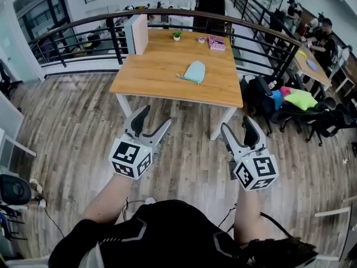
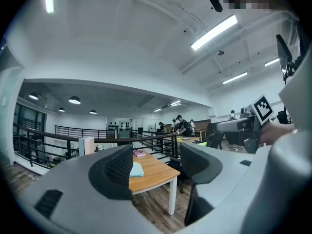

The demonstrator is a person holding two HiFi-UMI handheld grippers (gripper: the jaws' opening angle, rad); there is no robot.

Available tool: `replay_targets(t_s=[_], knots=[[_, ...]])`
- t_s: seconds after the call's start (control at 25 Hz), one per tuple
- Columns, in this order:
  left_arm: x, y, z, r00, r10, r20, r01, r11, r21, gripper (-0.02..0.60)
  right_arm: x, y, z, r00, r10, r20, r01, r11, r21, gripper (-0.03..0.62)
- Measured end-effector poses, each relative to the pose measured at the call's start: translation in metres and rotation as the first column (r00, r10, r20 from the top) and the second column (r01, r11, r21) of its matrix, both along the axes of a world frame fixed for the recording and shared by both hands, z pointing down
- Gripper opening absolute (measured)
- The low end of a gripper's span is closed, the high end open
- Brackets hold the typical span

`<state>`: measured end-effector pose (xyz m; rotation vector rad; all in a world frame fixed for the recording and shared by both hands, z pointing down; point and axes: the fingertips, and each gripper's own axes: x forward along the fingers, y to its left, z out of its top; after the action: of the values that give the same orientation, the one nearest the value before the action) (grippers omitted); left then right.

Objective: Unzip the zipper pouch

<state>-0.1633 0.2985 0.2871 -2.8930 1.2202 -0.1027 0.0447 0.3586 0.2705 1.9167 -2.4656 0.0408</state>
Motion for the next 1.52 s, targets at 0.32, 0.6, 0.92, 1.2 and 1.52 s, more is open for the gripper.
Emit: replay_targets(t_s=[0.32, 0.6, 0.92, 1.2, 1.52], knots=[[0.034, -0.006, 0.006, 0.999, -0.031, 0.016, 0.031, 1.0, -0.006, 0.305, 0.032, -0.006, 0.007, 0.999, -0.049, -0.012, 0.049, 0.999, 0.002, 0.319], [0.048, -0.027, 0.024, 0.998, -0.034, 0.053, 0.035, 0.999, -0.023, 0.305, 0.042, -0.034, 0.033, 0.996, -0.091, 0.006, 0.091, 0.995, -0.036, 0.318], [0.055, -0.113, 0.026, 1.0, 0.012, 0.007, -0.012, 1.0, -0.024, 0.305, 0.048, -0.11, 0.029, 0.999, -0.047, -0.014, 0.047, 0.998, -0.038, 0.308], [0.046, -0.208, 0.024, 0.998, 0.054, -0.016, -0.054, 0.998, -0.035, 0.305, 0.036, -0.195, 0.02, 0.997, -0.055, -0.056, 0.053, 0.998, -0.029, 0.31], [0.028, -0.295, 0.031, 0.999, 0.051, -0.01, -0.051, 0.999, -0.01, 0.305, 0.028, -0.279, 0.03, 0.999, -0.004, -0.051, 0.001, 0.999, -0.052, 0.308]])
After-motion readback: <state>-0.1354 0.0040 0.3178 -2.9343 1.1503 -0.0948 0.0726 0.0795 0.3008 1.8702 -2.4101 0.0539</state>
